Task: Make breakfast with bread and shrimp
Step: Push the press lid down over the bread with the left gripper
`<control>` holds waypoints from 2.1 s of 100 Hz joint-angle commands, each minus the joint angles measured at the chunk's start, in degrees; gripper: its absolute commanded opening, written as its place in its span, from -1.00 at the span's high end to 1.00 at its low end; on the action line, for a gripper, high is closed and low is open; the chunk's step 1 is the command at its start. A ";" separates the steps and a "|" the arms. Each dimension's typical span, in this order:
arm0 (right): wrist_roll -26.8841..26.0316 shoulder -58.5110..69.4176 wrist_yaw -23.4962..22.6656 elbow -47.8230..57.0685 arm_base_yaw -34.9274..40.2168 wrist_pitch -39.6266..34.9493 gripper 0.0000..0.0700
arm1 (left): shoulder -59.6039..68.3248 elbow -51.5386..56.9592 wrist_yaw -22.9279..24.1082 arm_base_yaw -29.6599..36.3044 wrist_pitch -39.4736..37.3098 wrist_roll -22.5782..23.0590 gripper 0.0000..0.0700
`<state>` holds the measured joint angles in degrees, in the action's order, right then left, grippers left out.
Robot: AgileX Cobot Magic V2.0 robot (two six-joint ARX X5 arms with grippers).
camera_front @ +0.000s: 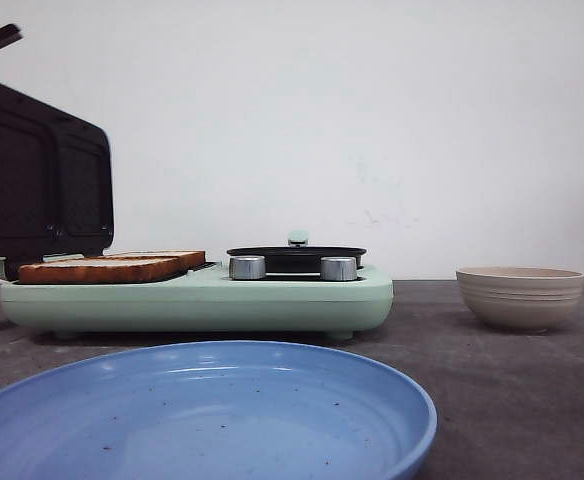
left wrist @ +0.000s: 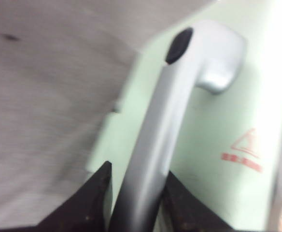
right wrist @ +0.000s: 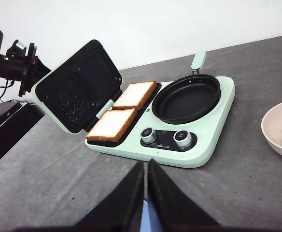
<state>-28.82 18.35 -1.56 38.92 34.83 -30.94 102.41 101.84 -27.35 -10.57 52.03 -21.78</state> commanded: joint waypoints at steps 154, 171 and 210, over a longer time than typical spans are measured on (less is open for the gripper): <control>-0.74 -0.13 -0.02 0.28 0.33 -0.85 0.99 | 10.36 3.89 16.83 28.30 -1.33 7.63 -0.22; -0.15 -0.11 1.77 0.28 0.33 -0.85 0.99 | 7.23 4.63 16.90 28.68 -1.46 7.67 0.06; -1.05 3.34 10.40 0.28 0.15 1.40 0.99 | -8.17 4.59 18.08 35.41 -1.46 13.20 0.98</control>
<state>-29.02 19.84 7.97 38.92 34.76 -31.20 95.44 104.88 -10.17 23.64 51.11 -10.90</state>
